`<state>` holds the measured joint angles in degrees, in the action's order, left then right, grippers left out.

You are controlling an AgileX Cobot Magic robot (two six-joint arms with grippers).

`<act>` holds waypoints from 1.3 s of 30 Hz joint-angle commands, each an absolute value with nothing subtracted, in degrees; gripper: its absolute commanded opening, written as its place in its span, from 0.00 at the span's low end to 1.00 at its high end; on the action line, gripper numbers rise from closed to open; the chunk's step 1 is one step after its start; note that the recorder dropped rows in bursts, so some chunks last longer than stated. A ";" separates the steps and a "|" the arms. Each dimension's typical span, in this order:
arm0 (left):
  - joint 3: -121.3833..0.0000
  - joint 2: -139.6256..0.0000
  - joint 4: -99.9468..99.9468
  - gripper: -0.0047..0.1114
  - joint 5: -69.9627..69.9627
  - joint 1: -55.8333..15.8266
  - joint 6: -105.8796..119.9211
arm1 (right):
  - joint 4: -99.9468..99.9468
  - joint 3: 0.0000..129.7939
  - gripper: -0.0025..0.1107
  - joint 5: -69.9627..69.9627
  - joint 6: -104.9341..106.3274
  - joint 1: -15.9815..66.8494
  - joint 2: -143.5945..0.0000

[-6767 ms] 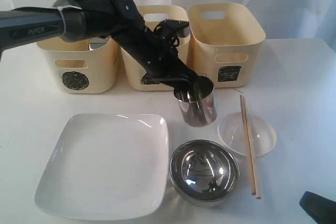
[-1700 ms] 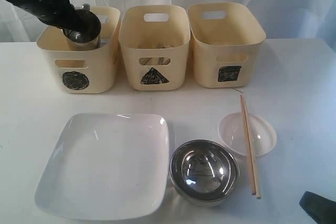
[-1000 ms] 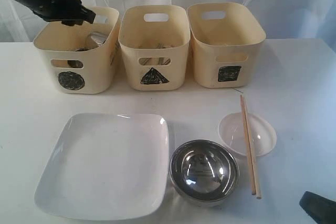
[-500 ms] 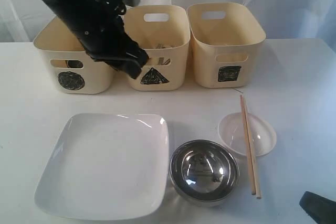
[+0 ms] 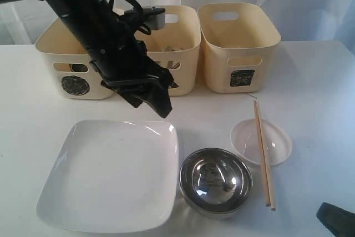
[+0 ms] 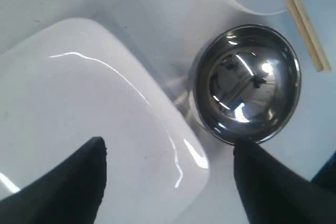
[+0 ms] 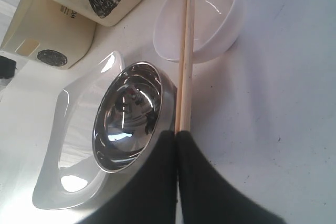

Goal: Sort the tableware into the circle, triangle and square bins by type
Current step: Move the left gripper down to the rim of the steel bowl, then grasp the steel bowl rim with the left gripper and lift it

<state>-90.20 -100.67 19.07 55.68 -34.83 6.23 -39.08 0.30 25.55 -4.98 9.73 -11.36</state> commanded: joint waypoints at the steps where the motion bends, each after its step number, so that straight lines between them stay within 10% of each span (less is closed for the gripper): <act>1: -88.44 -104.60 28.19 0.66 58.19 -36.12 10.01 | -38.78 0.00 0.02 25.27 -5.02 9.94 -10.99; 21: -88.35 -116.73 28.39 0.64 48.42 -41.55 13.63 | -38.78 0.00 0.02 25.27 -5.02 9.94 -10.99; 31: -88.35 -117.25 29.07 0.05 48.65 -42.03 13.74 | -38.78 0.00 0.02 25.27 -5.02 9.94 -10.99; 39: -88.35 -116.43 28.96 0.04 49.79 -42.03 15.27 | -38.78 0.00 0.02 25.27 -5.02 9.94 -10.99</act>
